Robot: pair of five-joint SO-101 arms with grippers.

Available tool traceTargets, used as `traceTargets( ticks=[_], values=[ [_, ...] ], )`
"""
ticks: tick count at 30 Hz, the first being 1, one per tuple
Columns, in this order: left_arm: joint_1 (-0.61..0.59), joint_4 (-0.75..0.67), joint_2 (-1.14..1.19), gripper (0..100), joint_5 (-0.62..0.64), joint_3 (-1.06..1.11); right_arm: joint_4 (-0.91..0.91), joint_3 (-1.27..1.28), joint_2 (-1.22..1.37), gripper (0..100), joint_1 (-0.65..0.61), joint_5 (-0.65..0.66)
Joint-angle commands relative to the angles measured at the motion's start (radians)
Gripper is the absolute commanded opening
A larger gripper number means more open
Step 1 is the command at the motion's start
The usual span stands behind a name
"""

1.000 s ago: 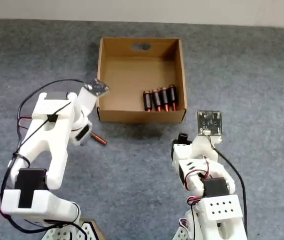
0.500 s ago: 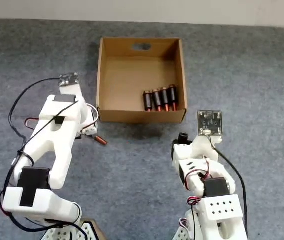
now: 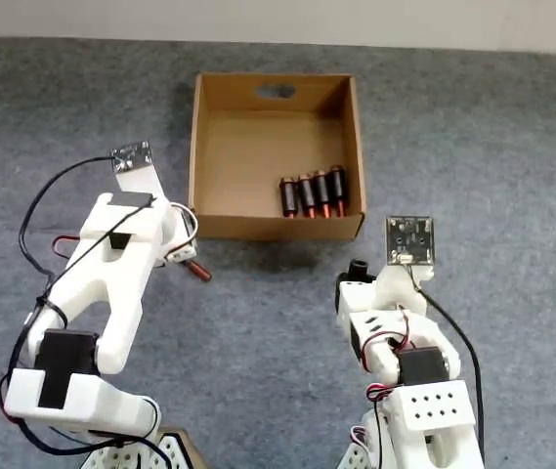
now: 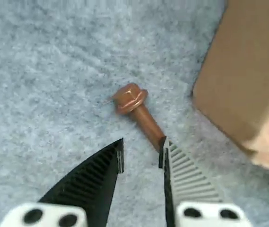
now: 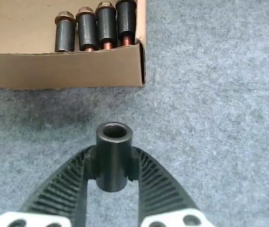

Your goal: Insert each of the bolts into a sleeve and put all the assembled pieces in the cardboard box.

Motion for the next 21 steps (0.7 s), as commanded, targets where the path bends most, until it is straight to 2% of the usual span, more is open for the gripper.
traceTargets(
  ticks=[1, 9, 13, 15, 18, 21],
  values=[
    [0.008, -0.037, -0.001, 15, 0.011, -0.002, -0.025, -0.005, -0.016, 0.6, 0.008, -0.002],
    [0.008, -0.063, 0.087, 18, 0.071, -0.027, -0.025, -0.005, -0.016, 0.6, 0.008, -0.002],
    [0.007, 0.014, 0.176, 17, 0.069, -0.116, -0.025, -0.004, -0.016, 0.6, 0.008, -0.002],
    [0.004, 0.08, 0.199, 14, 0.066, -0.159, -0.025, -0.004, -0.016, 0.6, 0.008, -0.002],
    [-0.001, 0.169, 0.206, 1, 0.063, -0.202, -0.025, -0.004, -0.016, 0.6, 0.008, -0.002],
    [-0.019, 0.242, 0.203, 1, 0.063, -0.245, -0.025, -0.004, -0.016, 0.6, 0.008, -0.002]
  ],
)
